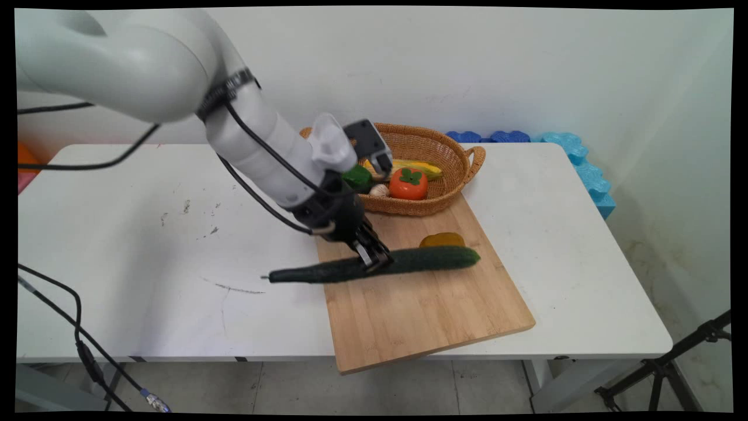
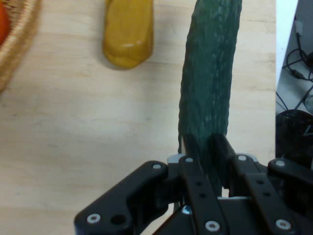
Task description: Place the picked object on the cutting board
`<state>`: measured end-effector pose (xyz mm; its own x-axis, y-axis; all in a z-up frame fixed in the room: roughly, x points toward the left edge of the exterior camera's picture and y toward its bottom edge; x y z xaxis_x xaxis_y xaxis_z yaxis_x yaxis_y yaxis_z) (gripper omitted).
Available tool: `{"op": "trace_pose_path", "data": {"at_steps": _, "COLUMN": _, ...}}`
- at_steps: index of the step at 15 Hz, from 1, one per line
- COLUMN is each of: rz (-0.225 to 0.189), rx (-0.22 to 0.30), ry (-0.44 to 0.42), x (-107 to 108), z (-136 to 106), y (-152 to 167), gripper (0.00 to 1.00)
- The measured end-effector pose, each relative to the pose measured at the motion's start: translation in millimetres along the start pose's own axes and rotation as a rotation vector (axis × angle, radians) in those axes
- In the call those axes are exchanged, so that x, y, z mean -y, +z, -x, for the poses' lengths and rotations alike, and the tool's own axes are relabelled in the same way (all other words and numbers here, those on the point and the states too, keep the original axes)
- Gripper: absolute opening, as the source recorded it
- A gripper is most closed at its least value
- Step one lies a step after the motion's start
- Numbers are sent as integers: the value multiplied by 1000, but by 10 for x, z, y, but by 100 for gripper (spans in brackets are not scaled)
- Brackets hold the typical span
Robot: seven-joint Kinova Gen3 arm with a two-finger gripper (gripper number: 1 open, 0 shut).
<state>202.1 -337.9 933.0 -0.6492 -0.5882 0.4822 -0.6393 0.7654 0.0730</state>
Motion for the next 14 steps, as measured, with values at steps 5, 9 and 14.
{"op": "trace_pose_path", "data": {"at_steps": 5, "rz": 8, "rx": -6, "ry": -1, "x": -82, "z": -33, "y": 340, "gripper": 0}}
{"op": "trace_pose_path", "data": {"at_steps": 9, "rz": 5, "rx": -7, "ry": 2, "x": -84, "z": -45, "y": 517, "gripper": 0}}
{"op": "trace_pose_path", "data": {"at_steps": 14, "rz": -1, "rx": -9, "ry": 5, "x": -67, "z": -64, "y": 686, "gripper": 0}}
